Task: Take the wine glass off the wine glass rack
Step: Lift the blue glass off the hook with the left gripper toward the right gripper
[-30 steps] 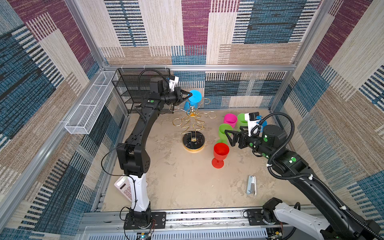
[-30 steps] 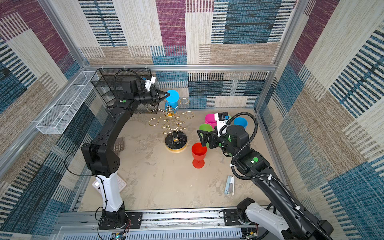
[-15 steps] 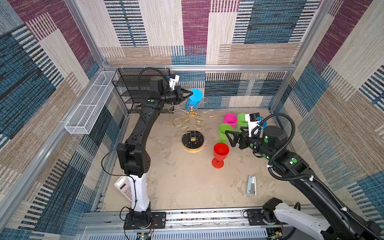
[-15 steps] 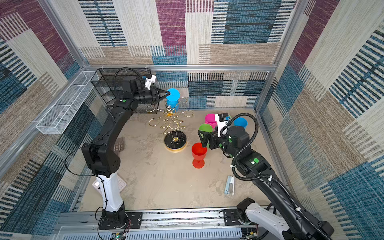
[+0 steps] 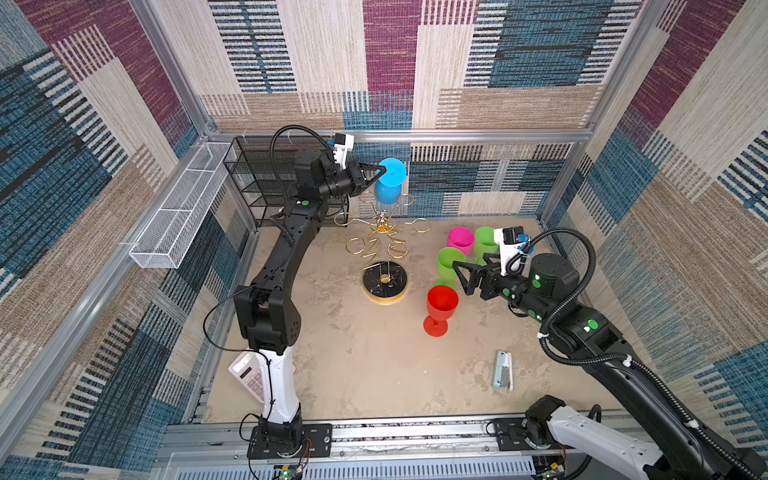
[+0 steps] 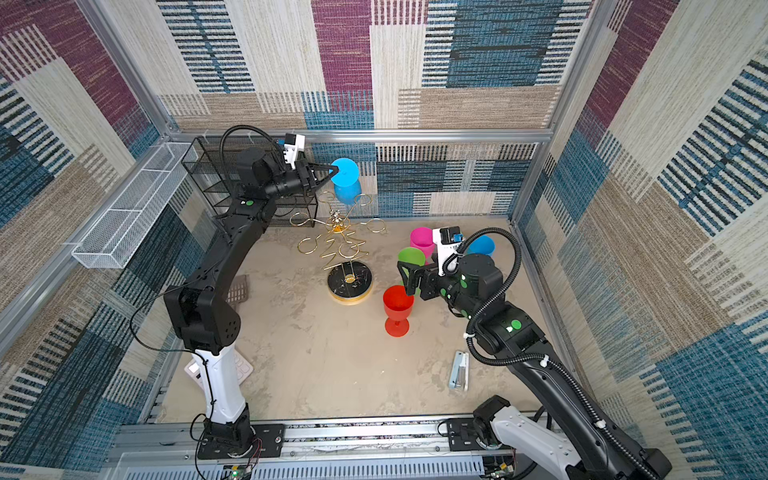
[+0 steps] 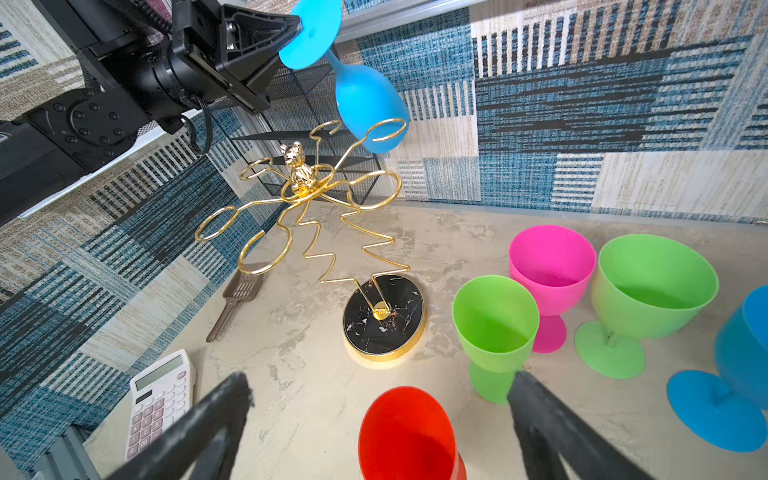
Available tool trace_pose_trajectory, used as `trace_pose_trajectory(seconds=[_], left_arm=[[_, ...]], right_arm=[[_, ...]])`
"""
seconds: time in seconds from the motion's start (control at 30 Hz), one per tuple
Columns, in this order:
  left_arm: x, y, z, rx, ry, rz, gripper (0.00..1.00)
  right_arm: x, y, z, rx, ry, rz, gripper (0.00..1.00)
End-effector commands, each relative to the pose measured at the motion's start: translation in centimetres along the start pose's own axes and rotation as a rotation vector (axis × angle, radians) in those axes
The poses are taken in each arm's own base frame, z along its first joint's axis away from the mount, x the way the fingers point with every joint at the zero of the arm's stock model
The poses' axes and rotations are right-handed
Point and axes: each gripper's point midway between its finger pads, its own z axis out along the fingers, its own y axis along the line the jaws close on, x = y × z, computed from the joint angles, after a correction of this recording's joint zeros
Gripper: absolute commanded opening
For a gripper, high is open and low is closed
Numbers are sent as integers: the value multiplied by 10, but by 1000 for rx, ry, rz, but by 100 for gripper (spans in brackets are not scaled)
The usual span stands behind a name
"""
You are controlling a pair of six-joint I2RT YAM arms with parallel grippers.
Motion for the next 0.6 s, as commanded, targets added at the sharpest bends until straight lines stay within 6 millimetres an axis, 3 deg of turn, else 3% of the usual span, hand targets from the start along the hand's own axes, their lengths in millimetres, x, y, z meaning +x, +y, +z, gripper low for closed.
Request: trace_pose_trajectory(seconds=[0.0,0.17,0.4,0.57], left_arm=[[-10,-16,-3,50,-35,27,0],[-20,-25,-9,89,-83,27,0],[-40,-64,-26,191,-151,46,0],[-48,-90,-38,267,-180,49,0]], right_arm=[[-9,-1,-2,10,-37,-21,99],[-16,1,-4,3,-65,-45,99],[-42,4,-5,16,-183,-190,99],[-66,16,-4,-24,-304,-286,99]])
